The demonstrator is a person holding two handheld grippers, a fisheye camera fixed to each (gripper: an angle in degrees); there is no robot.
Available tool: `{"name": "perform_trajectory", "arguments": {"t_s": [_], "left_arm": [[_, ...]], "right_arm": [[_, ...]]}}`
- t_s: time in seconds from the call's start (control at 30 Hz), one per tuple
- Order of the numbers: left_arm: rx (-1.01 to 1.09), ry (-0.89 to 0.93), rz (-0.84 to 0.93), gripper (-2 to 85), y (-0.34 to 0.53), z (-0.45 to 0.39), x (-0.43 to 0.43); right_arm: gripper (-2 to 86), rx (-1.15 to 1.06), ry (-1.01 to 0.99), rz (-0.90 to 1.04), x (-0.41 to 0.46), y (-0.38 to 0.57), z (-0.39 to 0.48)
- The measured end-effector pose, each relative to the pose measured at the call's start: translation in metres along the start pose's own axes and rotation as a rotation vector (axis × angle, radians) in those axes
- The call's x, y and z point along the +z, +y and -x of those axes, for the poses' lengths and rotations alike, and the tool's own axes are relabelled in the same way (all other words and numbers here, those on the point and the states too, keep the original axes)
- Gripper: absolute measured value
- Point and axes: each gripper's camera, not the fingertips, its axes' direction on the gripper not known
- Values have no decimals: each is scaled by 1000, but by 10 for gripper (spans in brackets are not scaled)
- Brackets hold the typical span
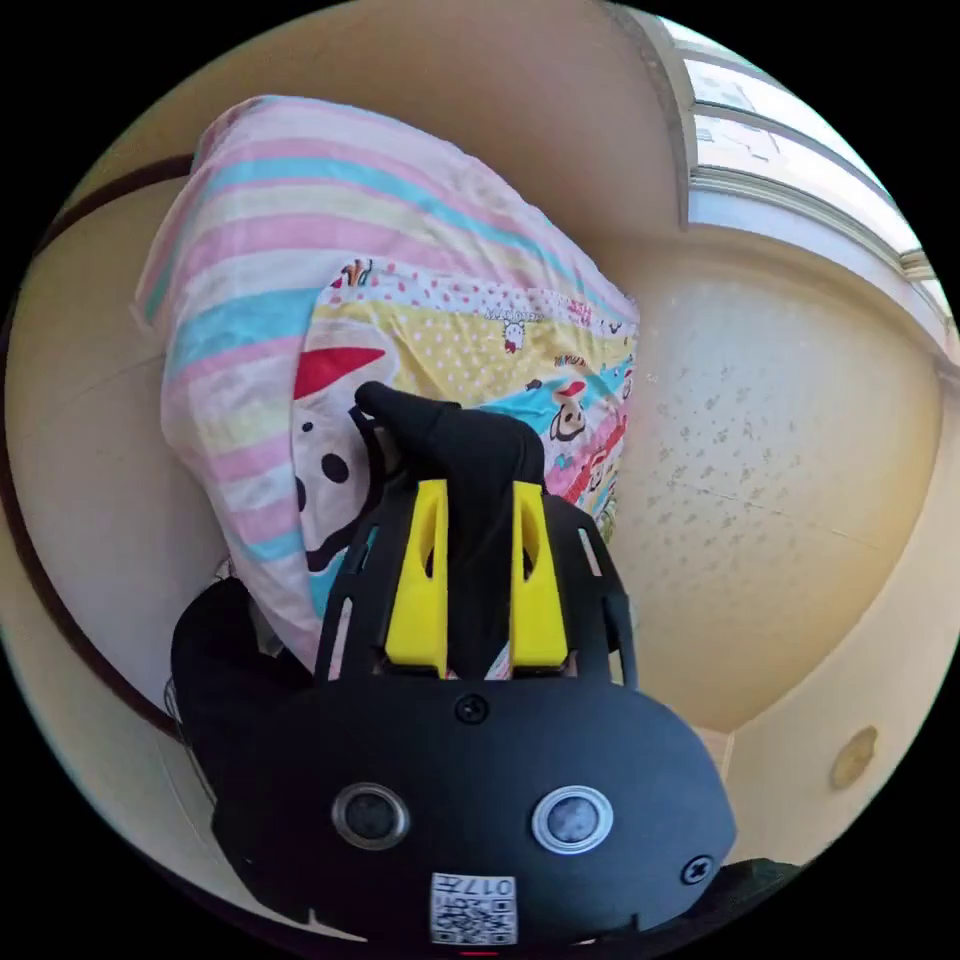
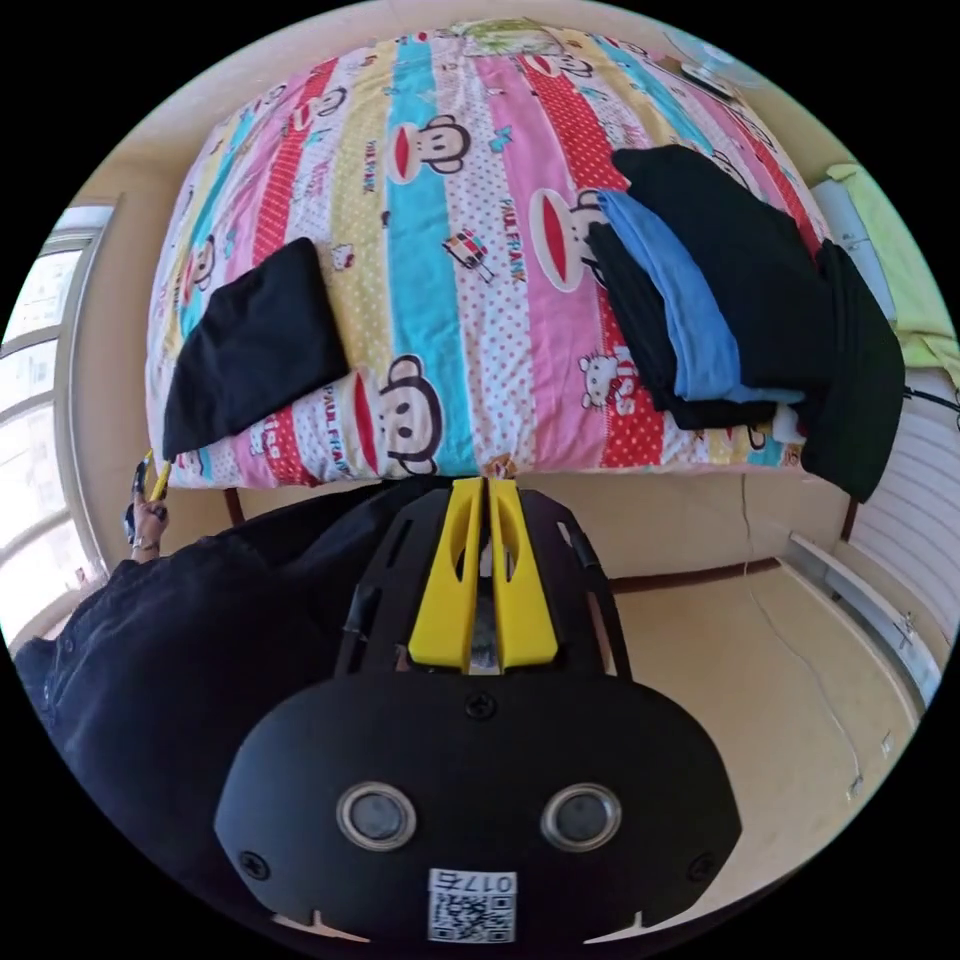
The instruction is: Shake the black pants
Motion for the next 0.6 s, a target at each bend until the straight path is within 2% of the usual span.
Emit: {"name": "perform_trajectory", "arguments": {"t_s": [0.07,0.1,0.13,0.17,0.2,0.3,0.4,0.5,0.6], "left_arm": [[-76,158,-12,41,1,13,18],[-45,282,30,39,5,8,31],[50,315,99,39,13,-10,42],[116,304,132,39,20,-23,47],[269,259,216,38,38,-53,58],[557,184,415,35,99,-114,91],[715,297,527,34,160,-156,107],[870,369,602,33,221,-190,105],[1042,383,713,33,290,-205,107]], "right_arm": [[68,-89,-46,-39,3,-10,32],[80,-188,-22,-46,6,-17,64],[86,-247,14,-44,9,-19,83],[98,-358,100,-50,16,-21,126],[109,-453,153,-83,21,-20,170],[129,-686,74,-178,33,-5,274],[150,-872,33,-245,55,16,371],[170,-952,50,-350,72,38,445],[156,-913,116,-466,85,49,491]]}}
